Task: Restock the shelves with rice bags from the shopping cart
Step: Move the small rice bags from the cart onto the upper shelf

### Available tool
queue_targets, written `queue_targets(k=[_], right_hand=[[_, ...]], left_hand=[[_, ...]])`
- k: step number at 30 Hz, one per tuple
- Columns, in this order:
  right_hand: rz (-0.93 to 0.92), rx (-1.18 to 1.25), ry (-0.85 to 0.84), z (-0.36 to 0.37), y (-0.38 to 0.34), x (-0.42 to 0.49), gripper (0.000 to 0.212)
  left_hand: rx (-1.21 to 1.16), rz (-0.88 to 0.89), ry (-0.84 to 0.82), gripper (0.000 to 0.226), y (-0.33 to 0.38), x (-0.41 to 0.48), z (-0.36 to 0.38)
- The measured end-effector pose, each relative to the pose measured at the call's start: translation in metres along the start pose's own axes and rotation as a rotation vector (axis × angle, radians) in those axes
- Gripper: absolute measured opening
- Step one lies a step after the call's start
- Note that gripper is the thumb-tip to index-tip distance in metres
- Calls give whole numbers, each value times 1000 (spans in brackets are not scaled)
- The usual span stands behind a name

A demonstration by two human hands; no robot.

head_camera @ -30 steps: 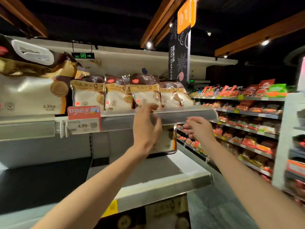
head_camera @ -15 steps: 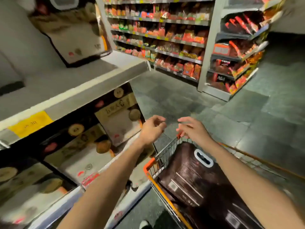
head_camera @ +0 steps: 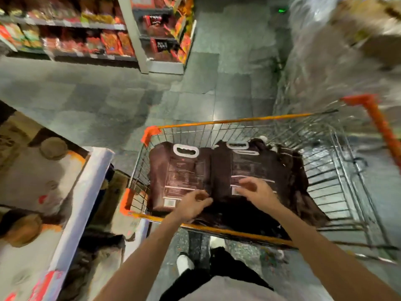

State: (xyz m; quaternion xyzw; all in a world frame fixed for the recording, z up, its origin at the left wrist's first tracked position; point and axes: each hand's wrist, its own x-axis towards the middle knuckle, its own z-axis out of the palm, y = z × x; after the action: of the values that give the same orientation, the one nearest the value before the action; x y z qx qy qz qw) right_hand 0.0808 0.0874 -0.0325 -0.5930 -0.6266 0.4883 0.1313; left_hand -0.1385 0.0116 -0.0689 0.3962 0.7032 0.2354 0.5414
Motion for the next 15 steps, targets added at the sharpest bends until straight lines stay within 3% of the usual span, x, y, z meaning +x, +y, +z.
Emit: queue_targets(k=[4, 6, 9, 11, 15], right_hand=[[75, 62, 2, -3, 8, -37, 24], [105, 97, 24, -2, 15, -48, 26], [137, 119, -5, 4, 23, -61, 28], [146, 129, -9, 10, 22, -66, 31], [106, 206, 34, 12, 13, -66, 36]], left_hand=[[50, 25, -288, 48, -12, -4, -2], [100, 79, -324, 44, -18, -2, -10], [305, 171, -273, 17, -24, -4, -17], [388, 194, -147, 24, -27, -7, -19], [150, 195, -66, 6, 0, -21, -34]])
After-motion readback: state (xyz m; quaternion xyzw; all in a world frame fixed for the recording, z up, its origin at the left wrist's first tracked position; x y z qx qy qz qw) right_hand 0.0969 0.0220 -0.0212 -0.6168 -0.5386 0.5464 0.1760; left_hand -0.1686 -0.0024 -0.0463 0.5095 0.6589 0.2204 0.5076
